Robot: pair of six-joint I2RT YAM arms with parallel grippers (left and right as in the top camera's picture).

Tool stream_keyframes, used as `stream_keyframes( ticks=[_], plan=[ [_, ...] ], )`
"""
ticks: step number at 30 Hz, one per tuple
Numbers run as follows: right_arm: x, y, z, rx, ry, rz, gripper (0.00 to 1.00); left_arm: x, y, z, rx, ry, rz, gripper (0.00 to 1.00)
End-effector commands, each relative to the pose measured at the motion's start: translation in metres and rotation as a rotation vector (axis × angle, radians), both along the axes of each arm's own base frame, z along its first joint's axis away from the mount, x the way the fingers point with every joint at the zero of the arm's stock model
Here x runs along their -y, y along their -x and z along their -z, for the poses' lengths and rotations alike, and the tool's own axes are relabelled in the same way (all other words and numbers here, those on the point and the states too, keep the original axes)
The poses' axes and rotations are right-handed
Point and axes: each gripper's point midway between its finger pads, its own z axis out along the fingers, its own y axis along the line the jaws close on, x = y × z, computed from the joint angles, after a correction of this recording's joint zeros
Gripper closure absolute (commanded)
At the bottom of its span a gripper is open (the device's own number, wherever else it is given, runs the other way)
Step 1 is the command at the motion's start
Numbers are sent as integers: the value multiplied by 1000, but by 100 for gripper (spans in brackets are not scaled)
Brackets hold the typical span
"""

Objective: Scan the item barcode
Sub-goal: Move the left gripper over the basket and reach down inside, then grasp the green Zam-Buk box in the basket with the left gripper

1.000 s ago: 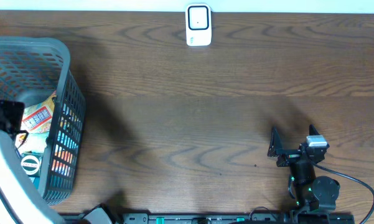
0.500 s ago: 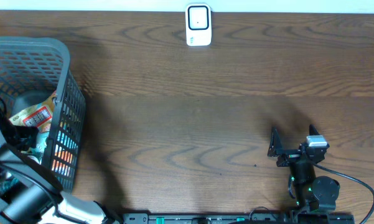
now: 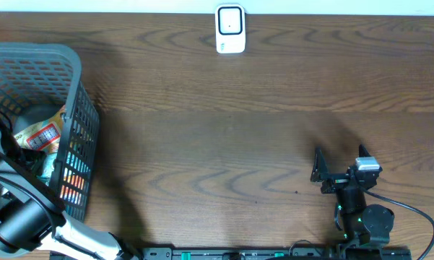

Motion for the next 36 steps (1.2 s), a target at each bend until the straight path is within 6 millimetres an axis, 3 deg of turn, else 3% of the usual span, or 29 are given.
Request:
stream_keyframes(
  ticks=[1, 10, 12, 20, 24, 30, 36],
  plan=[
    [-2, 0, 1, -1, -12, -6, 1, -2, 6, 5, -31, -5, 17, 14],
    [-2, 0, 1, -1, -12, -6, 1, 9, 17, 33, -49, 11, 19, 15],
    [-2, 0, 1, -1, -12, -6, 1, 10, 20, 35, -58, 12, 23, 20],
    [-2, 0, 1, -1, -12, -6, 1, 11, 21, 35, -62, 18, 29, 55],
    [-2, 0, 1, -1, -12, -6, 1, 11, 21, 35, -61, 18, 29, 58],
    [-2, 0, 1, -1, -12, -6, 1, 7, 16, 27, -54, 10, 29, 62],
    [-2, 0, 1, -1, -12, -6, 1, -3, 6, 3, -33, -9, 28, 63]
  ],
)
